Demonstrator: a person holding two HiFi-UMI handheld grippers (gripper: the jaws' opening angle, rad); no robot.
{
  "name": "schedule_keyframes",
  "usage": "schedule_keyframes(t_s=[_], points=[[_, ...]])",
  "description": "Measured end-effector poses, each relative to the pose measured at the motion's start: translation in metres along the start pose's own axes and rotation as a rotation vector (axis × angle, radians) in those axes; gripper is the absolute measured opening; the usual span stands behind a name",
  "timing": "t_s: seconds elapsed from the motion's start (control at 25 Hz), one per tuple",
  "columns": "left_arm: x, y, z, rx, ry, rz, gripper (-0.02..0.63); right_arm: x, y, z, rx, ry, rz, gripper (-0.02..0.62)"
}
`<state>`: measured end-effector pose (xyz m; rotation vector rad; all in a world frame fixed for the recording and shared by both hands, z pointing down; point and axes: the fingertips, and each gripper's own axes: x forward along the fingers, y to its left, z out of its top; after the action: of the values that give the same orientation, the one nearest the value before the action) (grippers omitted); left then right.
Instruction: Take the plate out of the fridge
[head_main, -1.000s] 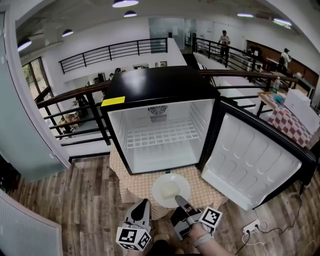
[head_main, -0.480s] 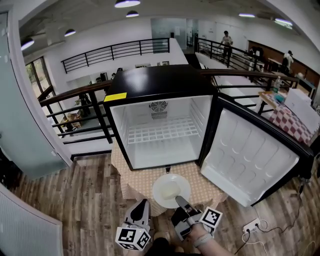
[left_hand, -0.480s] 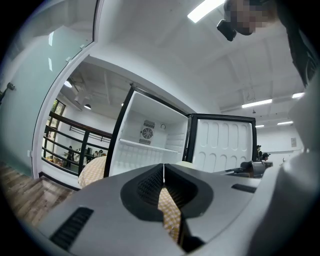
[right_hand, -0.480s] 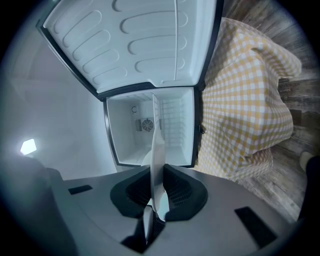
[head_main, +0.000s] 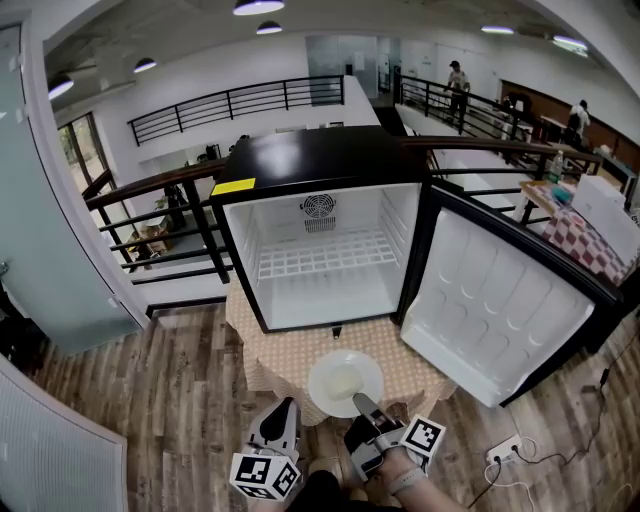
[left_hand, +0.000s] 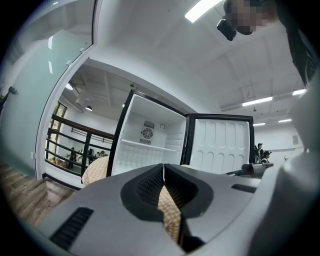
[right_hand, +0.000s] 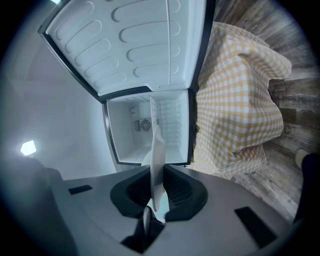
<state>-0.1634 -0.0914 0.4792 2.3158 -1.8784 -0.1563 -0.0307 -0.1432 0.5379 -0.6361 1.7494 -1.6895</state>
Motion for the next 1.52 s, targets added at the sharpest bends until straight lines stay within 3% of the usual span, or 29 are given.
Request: schedule_keyframes(t_s=[0.44,0.72,1.52], points=[[-0.008,-0.015,0.002,0.024,-0.010,-0.011,0.014,-0.015,-0.004,-0.003,0.004,0.004,0.010,0.051],[0.004,-0.013,0.014,0.037,-0.065,-0.016,0.014,-0.017,-0.019,0.003,-0.002,0.012,0.018,0.051],[0.063,0.032,0.017,0.023,-0.035,-0.047,0.014,0.022,-0.045,0.018,-0.006,-0.012,0.005,0.051]])
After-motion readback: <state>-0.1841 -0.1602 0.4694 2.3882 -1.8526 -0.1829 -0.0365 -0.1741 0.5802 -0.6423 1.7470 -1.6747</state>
